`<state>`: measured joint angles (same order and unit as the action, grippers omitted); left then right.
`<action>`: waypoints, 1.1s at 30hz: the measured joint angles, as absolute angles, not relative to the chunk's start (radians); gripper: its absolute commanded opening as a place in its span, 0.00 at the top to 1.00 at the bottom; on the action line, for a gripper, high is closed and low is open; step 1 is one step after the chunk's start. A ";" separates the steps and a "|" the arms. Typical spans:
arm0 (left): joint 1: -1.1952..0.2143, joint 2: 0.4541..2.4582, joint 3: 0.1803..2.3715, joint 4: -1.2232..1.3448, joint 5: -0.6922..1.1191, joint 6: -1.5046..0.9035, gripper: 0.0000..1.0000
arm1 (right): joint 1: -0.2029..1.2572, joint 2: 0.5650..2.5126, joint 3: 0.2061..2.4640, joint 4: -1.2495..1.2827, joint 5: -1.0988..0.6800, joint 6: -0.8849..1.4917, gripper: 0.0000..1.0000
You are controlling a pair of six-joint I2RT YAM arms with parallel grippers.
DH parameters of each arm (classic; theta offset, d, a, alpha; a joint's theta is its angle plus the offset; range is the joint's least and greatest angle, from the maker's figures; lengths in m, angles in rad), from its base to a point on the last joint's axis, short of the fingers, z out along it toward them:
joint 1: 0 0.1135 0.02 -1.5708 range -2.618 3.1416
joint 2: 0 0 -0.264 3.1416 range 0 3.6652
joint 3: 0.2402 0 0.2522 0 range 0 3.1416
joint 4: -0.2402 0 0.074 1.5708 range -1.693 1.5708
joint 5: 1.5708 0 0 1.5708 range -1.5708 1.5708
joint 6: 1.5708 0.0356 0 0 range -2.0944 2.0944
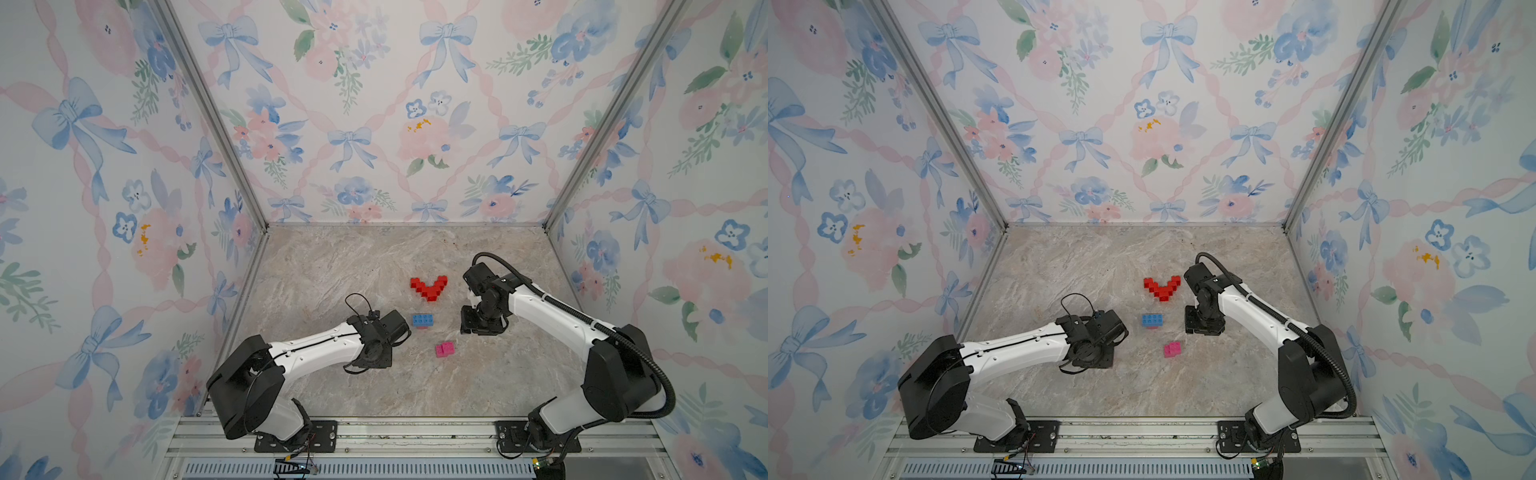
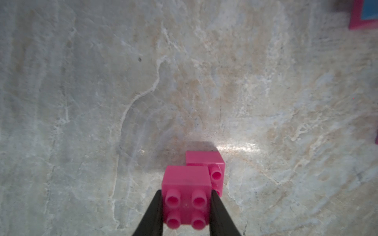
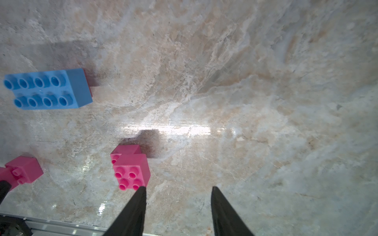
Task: Assemble the letter v with lego
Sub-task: Assemble the lego brick with the lego brick.
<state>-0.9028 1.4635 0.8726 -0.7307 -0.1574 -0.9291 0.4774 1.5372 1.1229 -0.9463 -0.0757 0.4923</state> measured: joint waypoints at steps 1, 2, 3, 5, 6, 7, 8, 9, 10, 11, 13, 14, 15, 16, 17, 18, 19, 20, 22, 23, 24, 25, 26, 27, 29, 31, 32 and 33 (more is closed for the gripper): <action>-0.903 1.465 0.873 -0.730 -0.160 -0.927 1.00 | 0.477 1.536 1.122 -0.946 -0.076 0.492 0.48; -0.903 1.465 0.873 -0.730 -0.161 -0.927 1.00 | 0.477 1.535 1.121 -0.946 -0.076 0.492 0.48; -0.903 1.465 0.873 -0.730 -0.163 -0.927 1.00 | 0.477 1.535 1.121 -0.947 -0.076 0.492 0.48; -0.903 1.465 0.873 -0.730 -0.165 -0.927 1.00 | 0.477 1.535 1.121 -0.947 -0.076 0.492 0.48; -0.903 1.465 0.873 -0.730 -0.167 -0.925 1.00 | 0.477 1.535 1.121 -0.947 -0.076 0.492 0.48; -0.903 1.465 0.872 -0.730 -0.168 -0.924 1.00 | 0.477 1.535 1.121 -0.947 -0.076 0.491 0.48; -0.904 1.465 0.871 -0.729 -0.168 -0.921 1.00 | 0.477 1.535 1.121 -0.947 -0.076 0.489 0.48; -0.904 1.465 0.871 -0.728 -0.168 -0.918 1.00 | 0.477 1.535 1.121 -0.947 -0.076 0.488 0.48; -0.904 1.465 0.870 -0.727 -0.168 -0.913 1.00 | 0.477 1.535 1.121 -0.947 -0.076 0.486 0.48; -0.904 1.465 0.869 -0.726 -0.168 -0.903 1.00 | 0.477 1.535 1.121 -0.947 -0.076 0.485 0.48; -0.904 1.465 0.869 -0.724 -0.168 -0.875 1.00 | 0.477 1.535 1.121 -0.947 -0.076 0.485 0.48; -0.904 1.464 0.868 -0.723 -0.168 -0.859 1.00 | 0.477 1.535 1.121 -0.947 -0.076 0.484 0.48; -0.904 1.463 0.867 -0.722 -0.167 -0.845 1.00 | 0.477 1.535 1.120 -0.946 -0.076 0.484 0.48; -0.904 1.462 0.867 -0.720 -0.167 -0.828 1.00 | 0.477 1.534 1.119 -0.947 -0.076 0.484 0.48; -0.904 1.462 0.867 -0.720 -0.166 -0.812 1.00 | 0.477 1.533 1.116 -0.947 -0.076 0.482 0.48; -0.904 1.462 0.867 -0.719 -0.165 -0.800 1.00 | 0.477 1.532 1.114 -0.947 -0.076 0.481 0.48; -0.904 1.462 0.867 -0.719 -0.164 -0.786 1.00 | 0.477 1.530 1.112 -0.947 -0.075 0.480 0.48; -0.904 1.462 0.867 -0.719 -0.164 -0.777 1.00 | 0.477 1.530 1.111 -0.948 -0.076 0.478 0.48; -0.904 1.462 0.867 -0.719 -0.164 -0.762 1.00 | 0.477 1.529 1.111 -0.948 -0.076 0.478 0.48; -0.904 1.462 0.867 -0.719 -0.164 -0.758 1.00 | 0.477 1.528 1.111 -0.948 -0.076 0.478 0.48; -0.902 1.462 0.867 -0.719 -0.164 -0.757 1.00 | 0.477 1.528 1.111 -0.949 -0.076 0.478 0.48; -0.902 1.462 0.866 -0.719 -0.164 -0.756 1.00 | 0.477 1.528 1.111 -0.949 -0.076 0.478 0.48; -0.899 1.462 0.866 -0.718 -0.163 -0.756 1.00 | 0.477 1.528 1.111 -0.950 -0.076 0.477 0.48; -0.894 1.460 0.865 -0.717 -0.159 -0.756 1.00 | 0.477 1.528 1.111 -0.950 -0.075 0.477 0.48; -0.882 1.452 0.858 -0.714 -0.157 -0.757 1.00 | 0.477 1.526 1.111 -0.950 -0.075 0.478 0.48; -0.868 1.444 0.849 -0.712 -0.157 -0.759 1.00 | 0.477 1.523 1.111 -0.950 -0.075 0.477 0.48; -0.862 1.439 0.847 -0.713 -0.157 -0.759 1.00 | 0.477 1.522 1.111 -0.950 -0.075 0.477 0.48; -0.856 1.436 0.844 -0.714 -0.157 -0.759 1.00 | 0.477 1.522 1.111 -0.950 -0.075 0.477 0.48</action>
